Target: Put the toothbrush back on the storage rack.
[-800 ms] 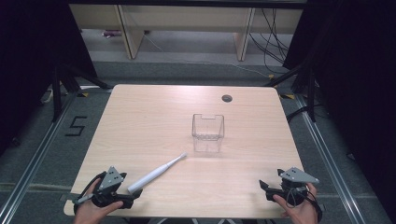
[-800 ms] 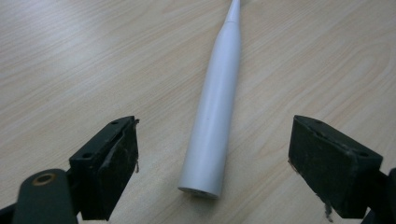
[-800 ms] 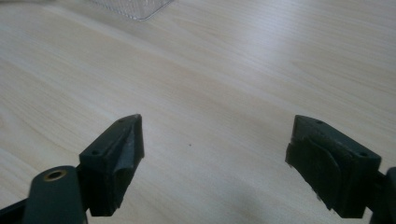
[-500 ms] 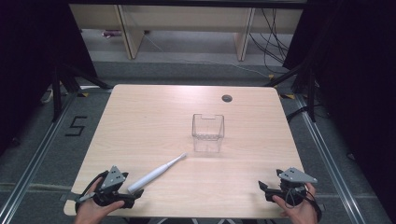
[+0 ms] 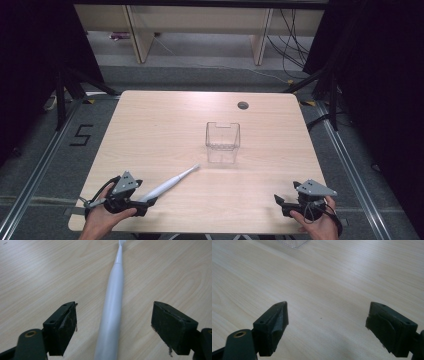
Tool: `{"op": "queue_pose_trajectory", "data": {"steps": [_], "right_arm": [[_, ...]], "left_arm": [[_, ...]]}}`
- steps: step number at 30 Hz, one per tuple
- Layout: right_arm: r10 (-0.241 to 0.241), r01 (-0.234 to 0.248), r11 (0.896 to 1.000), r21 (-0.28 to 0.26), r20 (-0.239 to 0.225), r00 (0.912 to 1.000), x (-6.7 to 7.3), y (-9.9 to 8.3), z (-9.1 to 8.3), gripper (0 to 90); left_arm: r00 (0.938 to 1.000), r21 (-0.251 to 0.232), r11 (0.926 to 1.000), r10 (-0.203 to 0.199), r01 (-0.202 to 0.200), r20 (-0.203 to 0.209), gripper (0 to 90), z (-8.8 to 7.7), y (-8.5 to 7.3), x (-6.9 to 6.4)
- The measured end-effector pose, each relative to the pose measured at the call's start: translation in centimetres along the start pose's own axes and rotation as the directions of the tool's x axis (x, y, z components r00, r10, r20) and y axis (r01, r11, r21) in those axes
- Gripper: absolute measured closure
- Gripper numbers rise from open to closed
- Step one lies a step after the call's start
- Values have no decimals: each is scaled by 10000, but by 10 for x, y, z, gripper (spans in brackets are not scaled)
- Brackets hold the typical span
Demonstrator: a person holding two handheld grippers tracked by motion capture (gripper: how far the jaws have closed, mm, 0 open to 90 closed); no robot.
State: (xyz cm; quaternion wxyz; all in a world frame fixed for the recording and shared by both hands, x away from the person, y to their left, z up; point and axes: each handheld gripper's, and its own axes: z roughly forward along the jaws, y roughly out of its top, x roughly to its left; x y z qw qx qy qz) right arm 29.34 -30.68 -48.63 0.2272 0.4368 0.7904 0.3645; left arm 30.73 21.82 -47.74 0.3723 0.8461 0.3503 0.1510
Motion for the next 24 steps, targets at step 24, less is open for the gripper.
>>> {"op": "queue_pose_trajectory", "data": {"steps": [24], "right_arm": [[-171, 175, 9998, 135, -331, 9993, 3, 0, 3, 197]], "left_arm": [[9940, 1626, 9838, 615, -756, 900, 399, 39, 51, 8]]}}
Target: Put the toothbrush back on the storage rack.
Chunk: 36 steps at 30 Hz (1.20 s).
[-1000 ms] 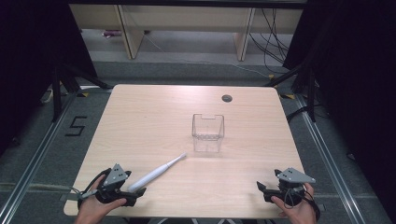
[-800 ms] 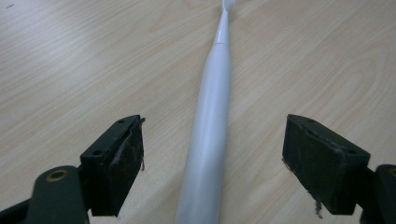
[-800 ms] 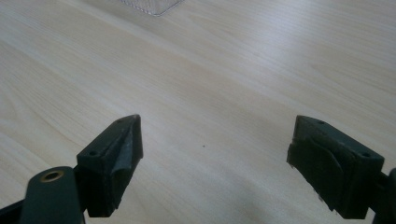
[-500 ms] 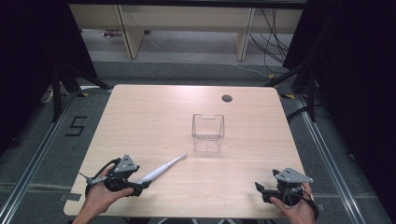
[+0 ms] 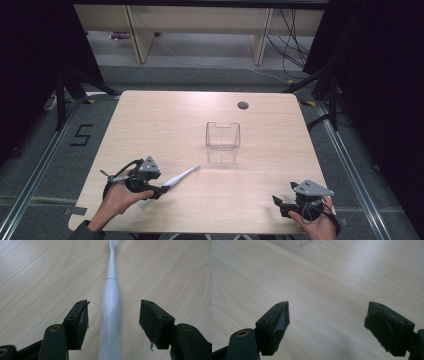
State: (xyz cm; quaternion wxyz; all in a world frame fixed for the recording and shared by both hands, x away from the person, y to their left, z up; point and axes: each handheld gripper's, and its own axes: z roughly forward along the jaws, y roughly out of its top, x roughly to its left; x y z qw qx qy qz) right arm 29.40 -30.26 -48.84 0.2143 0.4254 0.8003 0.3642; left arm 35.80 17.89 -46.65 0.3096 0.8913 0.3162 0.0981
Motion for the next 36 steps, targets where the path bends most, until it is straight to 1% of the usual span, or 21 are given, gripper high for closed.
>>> {"op": "queue_pose_trajectory", "data": {"steps": [4, 6, 8, 9, 12, 13, 14, 16, 17, 21, 22, 23, 24, 25, 26, 27, 29, 31, 34, 35, 36], "right_arm": [[37, -37, 10000, -31, 109, 9999, 1, 0, 0, 197], [-100, 101, 9999, -59, 72, 9999, 0, 0, 1, 198], [207, -207, 9998, 68, -31, 9998, 3, 0, 1, 201], [-254, 256, 9996, -114, 112, 9996, 0, 0, 1, 200], [-300, 301, 9995, -62, 97, 9995, 0, 1, 1, 200], [-123, 123, 9999, 28, 35, 9999, 2, 0, 1, 201], [-145, 145, 9999, 34, 24, 9999, 2, 1, 1, 201], [-395, 395, 9992, -54, 66, 9992, 1, 0, 2, 201], [-275, 276, 9996, 83, -40, 9996, 1, 0, 2, 201], [-270, 270, 9996, 36, -1, 9996, 2, 1, 2, 201], [-84, 86, 9998, 167, -92, 9999, 4, 0, 2, 201], [-354, 354, 9994, 60, -101, 9993, 3, 0, 3, 200], [-260, 264, 9995, 184, -180, 9995, 4, 0, 3, 200], [-406, 407, 9991, 133, -95, 9991, 3, 1, 3, 200], [-363, 366, 9990, 241, -129, 9993, 4, 1, 2, 200], [-501, 503, 9986, 160, -124, 9987, 4, 0, 4, 199], [-496, 497, 9987, 115, -132, 9987, 4, 0, 4, 200], [-619, 622, 9979, 172, -150, 9980, 3, 1, 3, 200], [-335, 340, 9991, 251, -187, 9993, 5, 1, 2, 200], [-779, 780, 9969, 123, -100, 9969, 2, 1, 3, 199], [-711, 713, 9973, 147, -128, 9974, 3, 1, 3, 199]], "left_arm": [[10000, 406, 9992, 61, -63, 46, 408, 3, 6, 2], [10000, 404, 9992, 6, -5, -30, 420, 4, 8, 2], [9998, 556, 9982, 218, -217, 1, 430, 6, 11, 2], [9997, 770, 9967, 259, -261, 35, 431, 6, 13, 3], [9996, 1150, 9929, 289, -291, 30, 432, 11, 17, 3], [9996, 1186, 9925, 287, -287, 18, 432, 13, 18, 3], [9996, 1236, 9920, 273, -269, -11, 436, 15, 20, 3], [9991, 1372, 9897, 398, -413, 136, 458, 17, 25, 4], [9990, 1454, 9885, 400, -422, 177, 464, 19, 27, 3], [9978, 1823, 9810, 631, -662, 224, 483, 22, 36, -1], [9968, 2089, 9748, 738, -783, 293, 488, 21, 39, -1], [9961, 2187, 9719, 829, -874, 297, 492, 22, 40, -1], [9968, 2268, 9707, 747, -791, 280, 496, 22, 42, -1], [9967, 2434, 9666, 762, -804, 266, 497, 23, 43, -2], [9964, 2623, 9613, 803, -850, 284, 499, 24, 46, -1], [9974, 2641, 9619, 665, -715, 278, 498, 25, 46, -2], [9959, 2777, 9564, 873, -905, 240, 497, 27, 48, -1], [9969, 2945, 9524, 755, -783, 208, 500, 29, 50, -1], [9971, 3155, 9459, 713, -755, 250, 503, 31, 52, 0], [9968, 3189, 9445, 722, -791, 334, 505, 32, 53, 1], [9969, 3214, 9438, 669, -768, 415, 509, 33, 53, 1]]}}
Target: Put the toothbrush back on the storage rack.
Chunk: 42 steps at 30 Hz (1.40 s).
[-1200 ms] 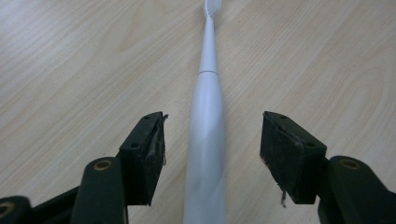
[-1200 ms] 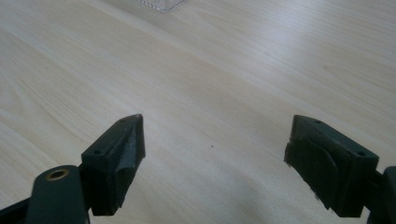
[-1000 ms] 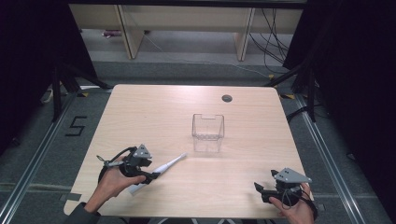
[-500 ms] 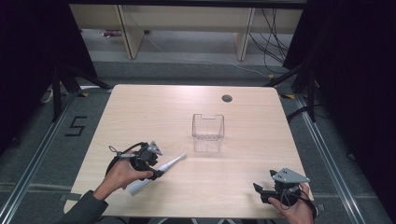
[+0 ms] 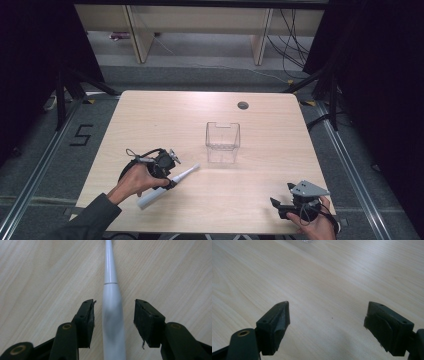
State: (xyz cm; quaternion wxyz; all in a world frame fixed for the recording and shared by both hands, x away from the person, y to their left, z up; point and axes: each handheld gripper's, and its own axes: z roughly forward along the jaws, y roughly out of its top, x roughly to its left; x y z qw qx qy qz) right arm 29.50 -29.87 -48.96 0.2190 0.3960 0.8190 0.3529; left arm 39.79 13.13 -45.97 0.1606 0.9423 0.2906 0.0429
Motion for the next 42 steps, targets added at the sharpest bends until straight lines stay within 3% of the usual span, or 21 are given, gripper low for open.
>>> {"op": "queue_pose_trajectory", "data": {"steps": [11, 13, 17, 20, 22, 24, 25, 28, 36, 42], "right_arm": [[70, -70, 10000, -3, -109, 9999, 2, -1, 1, 199], [-118, 117, 9999, -39, -93, 9999, 1, 0, 1, 199], [118, -118, 9999, -7, -118, 9999, 2, -1, 1, 200], [-137, 137, 9999, -34, -108, 9998, 1, 0, 2, 204], [147, -143, 9998, 156, -218, 9997, 4, 0, 1, 205], [-117, 118, 9999, 80, -169, 9998, 2, 0, 2, 205], [104, -102, 9999, 99, -164, 9998, 4, -1, 2, 205], [-86, 87, 9999, 58, -150, 9999, 3, 0, 2, 205], [211, -200, 9994, 290, -377, 9991, 7, 0, 2, 206], [77, -70, 9996, 265, -272, 9996, 5, 0, 2, 207]], "left_arm": [[9994, 622, 9980, -110, 89, 323, 541, 13, 3, 8], [9993, 728, 9973, -55, 29, 360, 552, 15, 4, 7], [9995, 897, 9960, -12, -18, 326, 566, 17, 4, 6], [9995, 982, 9951, 42, -72, 303, 573, 18, 4, 6], [9995, 974, 9952, -31, 1, 310, 576, 20, 5, 6], [9994, 1044, 9945, -38, 2, 344, 586, 21, 5, 6], [9994, 1146, 9934, -4, -35, 344, 592, 21, 5, 6], [9995, 1289, 9916, 8, -47, 305, 603, 23, 5, 7], [9992, 1310, 9914, -98, 48, 378, 634, 24, 6, 9], [9996, 1409, 9900, 70, -107, 265, 662, 24, 7, 8]]}}
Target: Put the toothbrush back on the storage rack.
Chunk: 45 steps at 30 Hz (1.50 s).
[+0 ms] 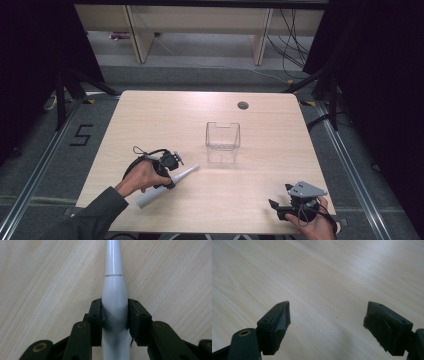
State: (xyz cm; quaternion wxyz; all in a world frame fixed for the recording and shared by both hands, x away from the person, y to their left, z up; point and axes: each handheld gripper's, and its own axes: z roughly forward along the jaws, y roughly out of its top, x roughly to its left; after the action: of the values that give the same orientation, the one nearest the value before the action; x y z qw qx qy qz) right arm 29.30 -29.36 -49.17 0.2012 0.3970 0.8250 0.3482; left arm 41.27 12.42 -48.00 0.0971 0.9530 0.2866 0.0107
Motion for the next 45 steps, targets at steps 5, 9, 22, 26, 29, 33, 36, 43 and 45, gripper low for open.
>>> {"op": "queue_pose_trajectory", "data": {"steps": [5, 9, 22, 26, 29, 33, 36, 43, 45], "right_arm": [[-97, 97, 9999, -41, -4, 10000, 0, 0, 0, 208], [-110, 110, 9999, -47, 13, 9999, 0, 0, 0, 209], [-132, 132, 9999, -42, 32, 9999, -1, 0, 0, 210], [-145, 145, 9999, 4, 65, 9999, -1, 0, 1, 210], [-152, 152, 9999, 30, 89, 9998, -1, 0, 1, 210], [-213, 214, 9997, -136, 108, 9997, -2, -1, 2, 211], [-223, 225, 9996, -160, 139, 9997, -2, 0, 2, 210], [-234, 236, 9996, -179, 132, 9996, -2, 0, 2, 210], [-233, 236, 9996, -178, 131, 9996, -2, 0, 2, 211]], "left_arm": [[9997, 152, 9996, 258, -258, -34, 665, 0, 1, -1], [9985, 229, 9985, 507, -503, -184, 666, 0, 2, -3], [9976, -496, 9966, 640, -653, -272, 668, -15, -2, -2], [9981, -921, 9940, 573, -592, -241, 668, -24, -5, -2], [9981, -1331, 9894, 537, -572, -293, 668, -34, -7, -1], [9980, -1914, 9797, 538, -593, -340, 667, -47, -7, 1], [9985, -2192, 9744, 430, -492, -330, 667, -51, -7, 1], [9989, -3093, 9505, 173, -298, -431, 667, -60, -9, 2], [9987, -3465, 9376, 116, -278, -488, 667, -65, -10, 4]]}}
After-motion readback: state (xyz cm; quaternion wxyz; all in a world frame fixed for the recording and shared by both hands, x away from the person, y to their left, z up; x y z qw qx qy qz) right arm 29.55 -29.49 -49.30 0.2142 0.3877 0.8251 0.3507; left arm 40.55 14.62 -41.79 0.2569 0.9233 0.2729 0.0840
